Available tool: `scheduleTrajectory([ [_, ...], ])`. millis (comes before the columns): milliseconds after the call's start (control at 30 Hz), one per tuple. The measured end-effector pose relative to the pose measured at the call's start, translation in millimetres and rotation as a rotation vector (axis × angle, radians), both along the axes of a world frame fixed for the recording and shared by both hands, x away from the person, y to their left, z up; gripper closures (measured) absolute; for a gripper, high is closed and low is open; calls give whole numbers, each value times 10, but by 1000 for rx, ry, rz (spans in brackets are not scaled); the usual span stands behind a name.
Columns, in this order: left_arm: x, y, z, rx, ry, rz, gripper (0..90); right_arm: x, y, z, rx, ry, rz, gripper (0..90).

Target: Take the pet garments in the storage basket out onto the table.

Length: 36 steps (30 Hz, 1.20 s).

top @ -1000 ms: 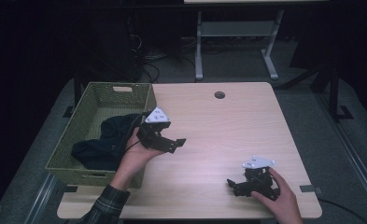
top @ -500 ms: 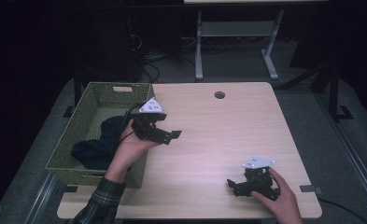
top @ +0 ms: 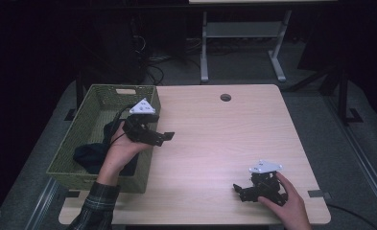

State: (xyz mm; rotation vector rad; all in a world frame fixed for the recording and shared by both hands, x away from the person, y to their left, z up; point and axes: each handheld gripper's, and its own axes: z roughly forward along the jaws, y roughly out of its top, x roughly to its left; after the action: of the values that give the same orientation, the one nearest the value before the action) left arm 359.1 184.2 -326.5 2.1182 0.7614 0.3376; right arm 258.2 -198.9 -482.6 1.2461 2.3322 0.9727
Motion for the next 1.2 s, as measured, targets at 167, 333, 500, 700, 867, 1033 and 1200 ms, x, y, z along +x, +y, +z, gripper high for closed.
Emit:
scheduleTrajectory([
  [167, 21, 133, 17, 2, -1, 20, 140, 1, 1, 0, 1, 1, 0, 0],
  [333, 32, 252, 40, -1, 0, 39, 140, 1, 1, 1, 1, 2, 1, 0],
  [500, 56, 382, 36, 0, 15, 58, 140, 2, 1, 1, 1, 2, 1, 0],
  [700, 95, 546, 14, 21, 17, 95, 140, 1, 1, 1, 1, 2, 1, 0],
  [867, 114, 721, -4, 32, 25, 141, 140, 2, 0, 1, -1, 0, 1, 0],
  [1033, 143, 895, -56, 52, 34, 190, 141, 3, 0, 0, 0, 0, 3, 0],
  [1200, 181, 1023, -135, 78, 59, 227, 140, 4, 0, 0, 0, -1, 4, 0],
])
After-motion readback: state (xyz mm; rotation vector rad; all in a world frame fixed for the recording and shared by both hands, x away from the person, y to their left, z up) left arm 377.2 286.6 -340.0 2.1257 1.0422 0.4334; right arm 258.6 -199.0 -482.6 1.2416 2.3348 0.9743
